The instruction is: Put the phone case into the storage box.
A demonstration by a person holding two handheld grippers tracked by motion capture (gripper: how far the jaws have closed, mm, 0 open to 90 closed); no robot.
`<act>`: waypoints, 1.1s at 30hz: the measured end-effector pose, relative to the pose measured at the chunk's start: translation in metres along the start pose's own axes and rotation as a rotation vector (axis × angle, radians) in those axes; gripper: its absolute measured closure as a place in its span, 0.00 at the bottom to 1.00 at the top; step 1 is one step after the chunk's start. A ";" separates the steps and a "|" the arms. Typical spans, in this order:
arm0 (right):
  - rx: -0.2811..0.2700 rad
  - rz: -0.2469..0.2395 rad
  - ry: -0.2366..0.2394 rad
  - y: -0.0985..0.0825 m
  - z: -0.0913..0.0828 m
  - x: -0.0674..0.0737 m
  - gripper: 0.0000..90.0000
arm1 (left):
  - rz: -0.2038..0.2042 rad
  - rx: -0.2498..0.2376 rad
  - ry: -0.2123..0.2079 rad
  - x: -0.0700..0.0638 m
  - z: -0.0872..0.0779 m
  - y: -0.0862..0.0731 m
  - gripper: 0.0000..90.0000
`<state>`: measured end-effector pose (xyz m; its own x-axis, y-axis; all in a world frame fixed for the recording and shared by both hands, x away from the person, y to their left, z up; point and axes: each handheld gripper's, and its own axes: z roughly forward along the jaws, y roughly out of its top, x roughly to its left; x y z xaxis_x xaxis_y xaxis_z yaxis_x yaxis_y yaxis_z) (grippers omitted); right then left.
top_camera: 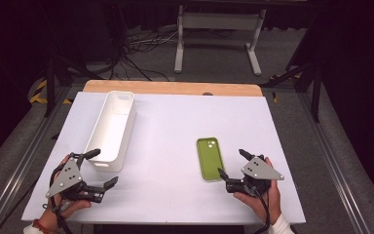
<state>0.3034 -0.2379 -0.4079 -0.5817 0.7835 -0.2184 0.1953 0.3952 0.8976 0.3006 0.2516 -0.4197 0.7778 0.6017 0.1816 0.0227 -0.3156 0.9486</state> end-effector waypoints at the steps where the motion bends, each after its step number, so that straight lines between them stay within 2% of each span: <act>1: 0.011 0.002 0.001 0.002 0.001 -0.002 0.13 | -0.003 -0.001 -0.007 0.000 0.000 0.000 0.03; 6: 0.043 0.015 0.013 0.011 0.004 -0.013 0.13 | -0.001 0.002 -0.011 0.000 0.001 0.000 0.03; 8: 0.063 0.035 0.027 0.018 0.007 -0.018 0.13 | 0.005 0.006 -0.014 0.000 0.001 0.000 0.03; 13: 0.112 0.021 0.045 0.033 0.021 -0.027 0.12 | 0.001 0.011 -0.023 -0.001 0.002 0.000 0.03; 16: 0.152 0.002 0.065 0.044 0.035 -0.028 0.12 | -0.004 0.016 -0.030 -0.002 0.004 -0.001 0.03; 17: 0.152 0.002 0.065 0.044 0.035 -0.028 0.12 | -0.005 0.013 -0.029 -0.003 0.004 -0.001 0.03; 20: 0.189 -0.017 0.071 0.050 0.045 -0.030 0.14 | 0.007 0.021 -0.033 -0.003 0.005 0.000 0.03; 21: 0.207 -0.017 0.078 0.052 0.050 -0.031 0.18 | 0.006 0.020 -0.035 -0.003 0.005 0.000 0.03; 22: 0.247 -0.026 0.086 0.055 0.058 -0.034 0.24 | 0.005 0.019 -0.033 -0.004 0.005 0.000 0.03; 24: 0.268 -0.030 0.091 0.056 0.061 -0.035 0.27 | 0.000 0.022 -0.036 -0.004 0.006 0.000 0.03; 26: 0.294 -0.032 0.089 0.059 0.070 -0.037 0.28 | 0.001 0.026 -0.038 -0.005 0.007 0.000 0.03; 33: 0.457 -0.042 0.105 0.068 0.104 -0.048 0.28 | 0.009 0.036 -0.048 -0.006 0.009 0.000 0.03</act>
<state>0.4267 -0.1992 -0.3760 -0.6688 0.7188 -0.1896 0.4837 0.6145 0.6232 0.3018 0.2417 -0.4228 0.8071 0.5634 0.1765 0.0378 -0.3477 0.9368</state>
